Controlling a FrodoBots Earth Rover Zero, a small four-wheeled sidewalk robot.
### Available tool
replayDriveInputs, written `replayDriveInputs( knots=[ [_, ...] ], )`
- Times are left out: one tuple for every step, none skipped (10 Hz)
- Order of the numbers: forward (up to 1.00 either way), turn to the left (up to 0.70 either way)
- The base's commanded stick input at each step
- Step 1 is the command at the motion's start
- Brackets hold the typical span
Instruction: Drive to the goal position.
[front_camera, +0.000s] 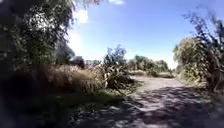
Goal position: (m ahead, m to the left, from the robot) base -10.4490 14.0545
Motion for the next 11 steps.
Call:
replayDriveInputs(
  knots=[
    [0.00, 0.85],
    [0.00, 0.85],
    [0.00, 0.85],
    [0.00, 0.85],
    [0.00, 0.85],
    [0.00, 0.85],
    [0.00, 0.85],
    [0.00, 0.85],
    [0.00, 0.85],
    [0.00, 0.85],
    [0.00, 0.85]
  ],
)
